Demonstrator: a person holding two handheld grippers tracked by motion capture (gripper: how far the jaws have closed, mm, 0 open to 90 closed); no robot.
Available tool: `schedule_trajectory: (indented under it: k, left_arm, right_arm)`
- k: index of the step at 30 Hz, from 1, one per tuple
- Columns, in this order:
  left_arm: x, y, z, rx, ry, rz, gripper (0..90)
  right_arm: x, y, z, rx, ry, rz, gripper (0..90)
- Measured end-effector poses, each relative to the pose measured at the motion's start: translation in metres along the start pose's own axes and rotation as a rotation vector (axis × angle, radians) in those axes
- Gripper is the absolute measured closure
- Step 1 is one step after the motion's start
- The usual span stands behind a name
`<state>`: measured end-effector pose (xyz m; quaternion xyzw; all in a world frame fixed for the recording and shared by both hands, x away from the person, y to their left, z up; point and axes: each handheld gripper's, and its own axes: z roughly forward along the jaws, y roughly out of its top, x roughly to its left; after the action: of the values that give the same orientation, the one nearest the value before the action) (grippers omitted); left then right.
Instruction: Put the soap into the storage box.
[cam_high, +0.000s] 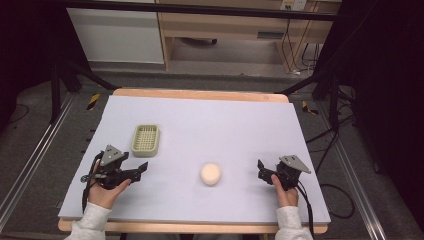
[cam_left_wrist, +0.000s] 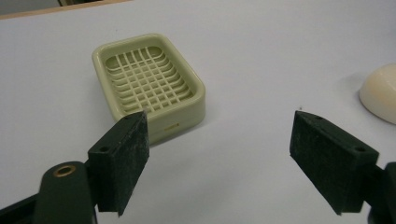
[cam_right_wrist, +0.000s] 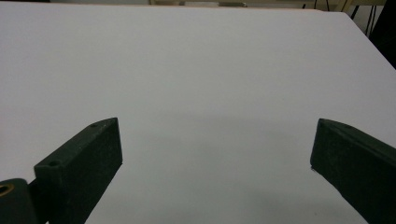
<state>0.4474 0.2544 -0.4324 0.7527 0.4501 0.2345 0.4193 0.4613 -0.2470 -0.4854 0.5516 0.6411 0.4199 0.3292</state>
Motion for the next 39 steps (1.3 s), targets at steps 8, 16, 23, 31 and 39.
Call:
schedule_trajectory:
  k: [8, 16, 23, 31, 39]
  left_arm:
    - [-0.005, 0.002, 0.004, 0.005, -0.008, 0.010, 19.4]
    - [-0.015, 0.004, 0.007, 0.014, -0.034, 0.033, 19.4]
    - [-0.022, 0.008, 0.012, 0.016, -0.050, 0.047, 19.5]
    - [-0.028, 0.011, 0.014, 0.020, -0.067, 0.061, 20.7]
    - [-0.036, 0.015, 0.019, 0.025, -0.076, 0.086, 21.4]
  right_arm:
    - [0.000, 0.000, 0.000, 0.001, 0.000, 0.003, 2.5]
    - [-0.001, 0.000, 0.000, 0.005, 0.004, 0.004, 2.5]
    - [-0.001, 0.000, 0.000, 0.005, 0.003, 0.005, 2.5]
    - [0.000, 0.000, 0.000, 0.005, -0.002, 0.001, 2.5]
    - [0.001, 0.000, 0.000, 0.002, -0.004, -0.003, 2.5]
